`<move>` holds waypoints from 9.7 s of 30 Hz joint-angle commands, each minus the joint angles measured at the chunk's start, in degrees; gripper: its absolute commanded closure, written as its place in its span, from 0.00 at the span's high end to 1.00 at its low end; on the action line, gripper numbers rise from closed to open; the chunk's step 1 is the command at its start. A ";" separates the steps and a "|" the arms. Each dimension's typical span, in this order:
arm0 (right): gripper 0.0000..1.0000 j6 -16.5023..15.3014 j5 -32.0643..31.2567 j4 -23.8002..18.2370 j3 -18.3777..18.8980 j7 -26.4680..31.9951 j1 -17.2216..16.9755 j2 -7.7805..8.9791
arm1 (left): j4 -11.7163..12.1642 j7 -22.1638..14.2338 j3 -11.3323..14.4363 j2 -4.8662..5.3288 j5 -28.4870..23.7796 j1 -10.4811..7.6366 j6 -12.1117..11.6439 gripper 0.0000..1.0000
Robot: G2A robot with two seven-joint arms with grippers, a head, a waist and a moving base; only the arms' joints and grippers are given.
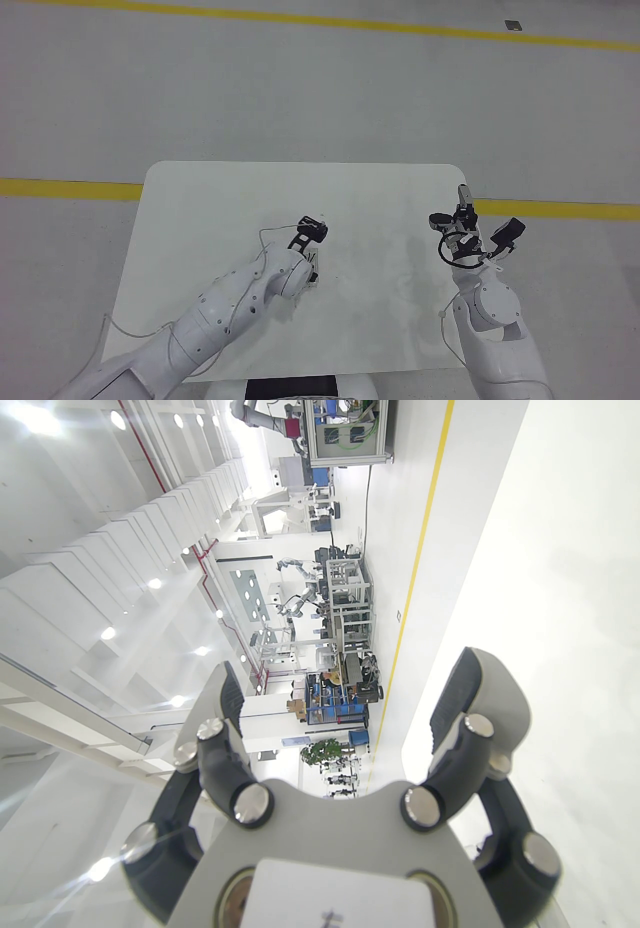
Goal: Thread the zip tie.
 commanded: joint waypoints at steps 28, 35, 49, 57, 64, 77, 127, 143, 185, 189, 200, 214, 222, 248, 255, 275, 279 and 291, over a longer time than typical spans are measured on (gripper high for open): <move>1.00 0.00 0.00 0.00 0.00 0.00 0.00 0.00 | 0.23 -4.06 1.62 -0.31 1.52 -0.93 0.69 0.00; 1.00 0.00 0.00 0.00 0.00 0.00 0.00 0.00 | 0.19 -3.85 1.44 -0.28 1.55 -0.96 0.73 0.00; 1.00 0.00 0.00 0.00 0.00 0.00 0.00 0.00 | -9.33 -9.60 -0.69 1.58 6.90 2.57 0.45 0.00; 1.00 0.00 0.00 0.00 0.00 0.00 0.00 0.00 | -12.08 -12.37 -1.64 2.22 7.87 3.69 -1.12 0.00; 1.00 0.00 0.00 0.00 0.00 0.00 0.00 0.00 | -14.66 -12.97 -2.54 2.68 9.32 4.75 -1.18 0.00; 1.00 0.00 0.00 0.00 0.00 0.00 0.00 0.00 | -15.46 -12.82 -3.58 3.08 9.34 5.96 -2.39 0.00; 1.00 0.00 0.00 0.00 0.00 0.00 0.00 0.00 | -19.85 -9.88 -6.39 3.92 8.41 7.56 -3.84 0.00; 1.00 0.00 0.00 0.00 0.00 0.00 0.00 0.00 | -31.35 -6.57 -24.13 8.00 -6.97 17.58 -17.63 0.00; 1.00 0.00 0.00 0.00 0.00 0.00 0.00 0.00 | 1.01 -13.81 -28.09 22.50 -70.05 1.59 -36.02 0.00; 1.00 0.00 0.00 0.00 0.00 0.00 0.00 0.00 | 1.01 -13.81 -28.09 22.50 -70.05 1.59 -36.02 0.00; 1.00 0.00 0.00 0.00 0.00 0.00 0.00 0.00 | 10.60 -13.81 -24.78 23.64 -96.21 -1.63 -36.02 0.00; 1.00 0.00 0.00 0.00 0.00 0.00 0.00 0.00 | 14.41 -13.81 -16.17 27.35 -111.95 -5.47 -36.02 0.00; 1.00 0.00 0.00 0.00 0.00 0.00 0.00 0.00 | 14.41 -13.81 -16.17 27.35 -111.95 -5.47 -36.02 0.00; 1.00 -2.74 -26.60 -1.12 -15.23 28.40 9.27 0.80 | 14.41 -13.81 -16.17 27.35 -111.95 -5.47 -36.02 0.00; 1.00 -2.74 -26.60 -1.12 -15.23 28.40 9.27 0.80 | 14.41 -13.81 -16.17 27.35 -111.95 -5.47 -36.02 0.00; 1.00 -6.47 -24.92 8.99 -30.33 42.61 26.70 -1.38 | 14.41 -13.81 -16.17 27.35 -111.95 -5.47 -36.02 0.00; 1.00 -6.47 -24.92 8.99 -30.33 42.61 26.70 -1.38 | 14.41 -13.81 -16.17 27.35 -111.95 -5.47 -36.02 0.00; 1.00 -6.47 -24.92 8.99 -30.33 42.61 26.70 -1.38 | 14.41 -13.81 -16.17 27.35 -111.95 -5.47 -36.02 0.00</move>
